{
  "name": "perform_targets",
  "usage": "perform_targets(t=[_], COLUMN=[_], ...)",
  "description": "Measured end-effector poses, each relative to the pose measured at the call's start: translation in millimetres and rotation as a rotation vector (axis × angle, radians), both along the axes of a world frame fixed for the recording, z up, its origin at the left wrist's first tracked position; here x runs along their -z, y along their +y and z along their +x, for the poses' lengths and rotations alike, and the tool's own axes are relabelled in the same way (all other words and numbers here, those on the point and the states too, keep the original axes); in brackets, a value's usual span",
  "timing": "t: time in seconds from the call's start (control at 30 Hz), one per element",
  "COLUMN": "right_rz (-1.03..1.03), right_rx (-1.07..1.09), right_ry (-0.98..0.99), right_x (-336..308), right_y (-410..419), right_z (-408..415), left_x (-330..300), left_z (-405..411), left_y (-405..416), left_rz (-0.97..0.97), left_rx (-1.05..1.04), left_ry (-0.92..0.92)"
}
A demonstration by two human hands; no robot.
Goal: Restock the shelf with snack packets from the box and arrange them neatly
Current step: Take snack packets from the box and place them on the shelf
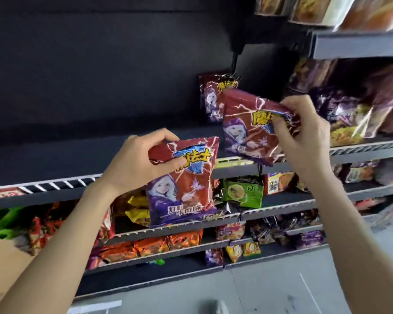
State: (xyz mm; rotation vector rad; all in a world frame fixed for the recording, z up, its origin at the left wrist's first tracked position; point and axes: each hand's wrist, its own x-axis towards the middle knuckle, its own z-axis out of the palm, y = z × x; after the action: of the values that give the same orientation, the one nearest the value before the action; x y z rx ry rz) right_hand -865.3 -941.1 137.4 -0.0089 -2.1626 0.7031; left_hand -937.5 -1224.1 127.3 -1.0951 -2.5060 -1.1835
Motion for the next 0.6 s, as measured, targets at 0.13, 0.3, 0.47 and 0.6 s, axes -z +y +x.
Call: perform_targets(t=[0.13,0.3,0.47,0.6], right_rz=[0.07,0.11,0.119,0.052], right_rx=[-0.094,-0.156,-0.183,-0.236], right_ry=[0.026,-0.045,-0.14,-0.249], right_x=[1,19,31,33], right_y=[21,43,50,61], right_z=[-56,-131,-181,-216], left_x=[-15,-11,-1,4], left_z=[-23,-68,-113,-140], left_y=[25,59,89,111], left_rz=[0.034,-0.089,-0.193,-0.245], left_rx=[-0.125,-0.242,-0.238,-0.166], left_ry=[0.143,0.369,0.298,0.214])
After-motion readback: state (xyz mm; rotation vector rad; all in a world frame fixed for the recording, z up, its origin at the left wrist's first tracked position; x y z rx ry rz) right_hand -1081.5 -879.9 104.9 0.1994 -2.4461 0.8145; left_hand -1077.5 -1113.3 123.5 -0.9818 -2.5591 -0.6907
